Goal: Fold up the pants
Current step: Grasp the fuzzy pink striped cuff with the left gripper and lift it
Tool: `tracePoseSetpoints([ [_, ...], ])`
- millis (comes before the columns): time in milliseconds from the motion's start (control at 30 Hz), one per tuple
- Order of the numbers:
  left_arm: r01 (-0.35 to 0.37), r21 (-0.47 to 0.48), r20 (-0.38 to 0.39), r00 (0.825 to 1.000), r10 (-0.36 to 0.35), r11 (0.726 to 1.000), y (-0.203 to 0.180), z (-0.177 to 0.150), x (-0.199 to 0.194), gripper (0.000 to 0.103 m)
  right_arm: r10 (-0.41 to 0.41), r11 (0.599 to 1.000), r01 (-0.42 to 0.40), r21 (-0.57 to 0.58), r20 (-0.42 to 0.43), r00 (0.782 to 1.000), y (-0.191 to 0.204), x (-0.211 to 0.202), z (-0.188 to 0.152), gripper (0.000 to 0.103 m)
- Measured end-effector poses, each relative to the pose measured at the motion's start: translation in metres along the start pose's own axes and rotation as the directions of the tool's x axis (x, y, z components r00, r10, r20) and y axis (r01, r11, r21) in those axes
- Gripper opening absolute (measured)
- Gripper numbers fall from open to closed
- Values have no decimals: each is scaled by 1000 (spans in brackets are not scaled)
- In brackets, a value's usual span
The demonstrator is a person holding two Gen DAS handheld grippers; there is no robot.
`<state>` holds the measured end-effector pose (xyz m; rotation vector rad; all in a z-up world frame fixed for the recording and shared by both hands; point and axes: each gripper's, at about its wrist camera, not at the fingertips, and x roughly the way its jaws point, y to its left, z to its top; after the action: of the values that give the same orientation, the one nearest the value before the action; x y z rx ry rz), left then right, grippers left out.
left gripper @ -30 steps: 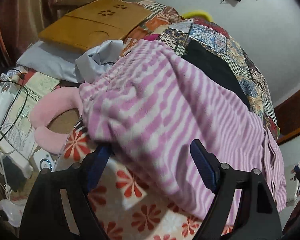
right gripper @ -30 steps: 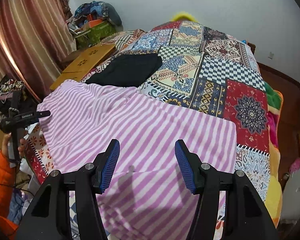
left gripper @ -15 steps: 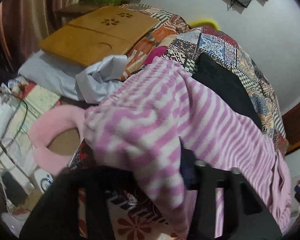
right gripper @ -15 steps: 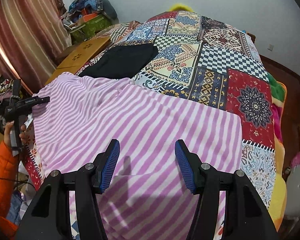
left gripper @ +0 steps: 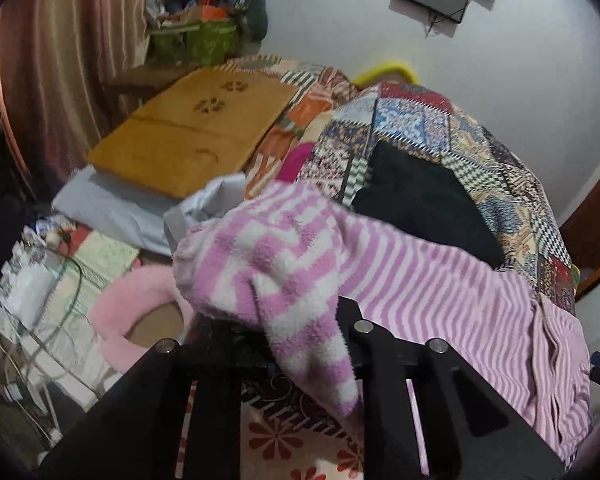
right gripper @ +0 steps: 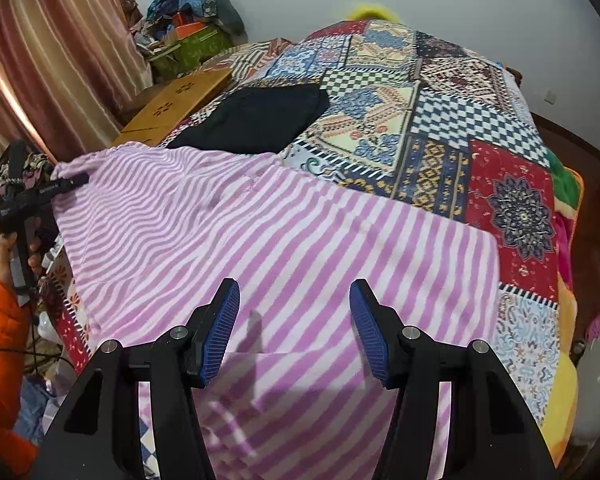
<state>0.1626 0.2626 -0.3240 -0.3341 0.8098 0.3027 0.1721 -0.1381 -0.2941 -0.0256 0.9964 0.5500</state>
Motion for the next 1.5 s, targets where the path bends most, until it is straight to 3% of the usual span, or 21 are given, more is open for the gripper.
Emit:
tracePoseSetpoints([
  [167, 17, 63, 65, 998, -21, 998, -21, 11, -30, 18, 29, 999, -31, -22, -95, 995, 11, 28, -15, 57],
  [233, 29, 85, 87, 996, -37, 996, -31, 16, -41, 18, -5, 997, -1, -82, -75, 997, 22, 29, -20, 67],
  [400, 75, 157, 137, 986, -97, 985, -65, 30, -65, 18, -10, 996, 3, -92, -77, 997, 26, 29, -20, 69],
  [567, 132, 248, 184, 966, -180, 960, -111, 41, -92, 18, 11, 998, -15, -66, -60, 998, 22, 26, -20, 69],
  [733, 209, 337, 198, 937, -286, 918, -164, 51, -115, 18, 33, 999, -33, -22, 2, 999, 13, 4, -16, 66],
  [867, 284, 408, 190, 903, -385, 868, -210, 51, -134, 18, -26, 1000, 25, 19, 80, 996, -6, -23, -21, 66],
  [1000, 337, 490, 163, 870, -465, 804, -262, 41, -148, 18, -73, 995, 66, 79, 90, 993, -31, -35, -34, 67],
  [1233, 453, 603, 8, 820, -573, 656, -360, 0, -148, 18, -91, 978, 69, 197, 109, 990, -71, -57, -64, 66],
  [1367, 512, 641, -146, 813, -564, 572, -407, -49, -125, 18, -117, 962, 75, 261, 150, 982, -90, -80, -75, 67],
  [1500, 555, 666, -322, 817, -479, 498, -437, -113, -89, 18, -161, 942, 99, 321, 175, 971, -108, -104, -92, 67],
])
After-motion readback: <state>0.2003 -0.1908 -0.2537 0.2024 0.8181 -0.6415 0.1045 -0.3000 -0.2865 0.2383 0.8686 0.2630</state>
